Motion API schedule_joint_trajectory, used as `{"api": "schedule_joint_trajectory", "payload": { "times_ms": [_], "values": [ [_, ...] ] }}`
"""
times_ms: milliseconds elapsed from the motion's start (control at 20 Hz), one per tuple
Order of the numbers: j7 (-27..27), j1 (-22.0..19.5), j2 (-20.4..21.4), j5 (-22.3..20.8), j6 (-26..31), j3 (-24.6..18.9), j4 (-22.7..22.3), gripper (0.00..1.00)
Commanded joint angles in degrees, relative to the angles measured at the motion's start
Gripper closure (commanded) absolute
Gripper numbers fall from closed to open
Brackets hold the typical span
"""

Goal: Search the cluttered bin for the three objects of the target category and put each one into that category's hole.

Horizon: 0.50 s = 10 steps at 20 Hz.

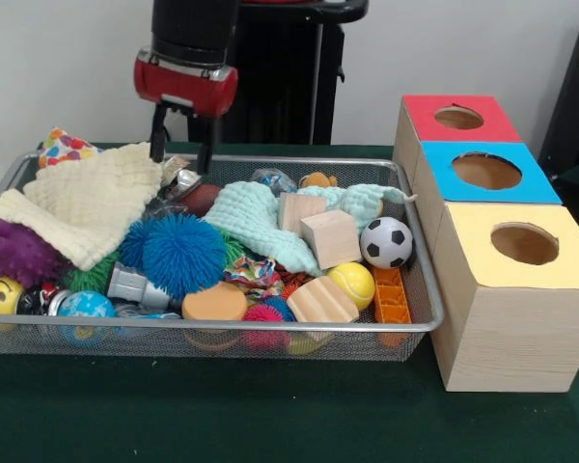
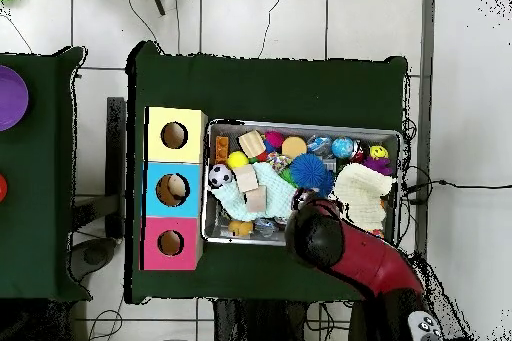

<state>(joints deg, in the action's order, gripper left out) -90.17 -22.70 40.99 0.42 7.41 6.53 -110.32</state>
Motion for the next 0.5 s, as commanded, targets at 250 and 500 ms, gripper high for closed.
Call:
{"api": "schedule_joint_trajectory", "payload": {
  "times_ms": [250, 500],
  "values": [
    [-8.7, -4.6, -9.8, 0.2, -7.6, -7.8, 8.7, 0.0],
    [-8.5, -5.7, -11.2, 0.0, -7.6, -8.6, 9.5, 0.0]
  ]
}}
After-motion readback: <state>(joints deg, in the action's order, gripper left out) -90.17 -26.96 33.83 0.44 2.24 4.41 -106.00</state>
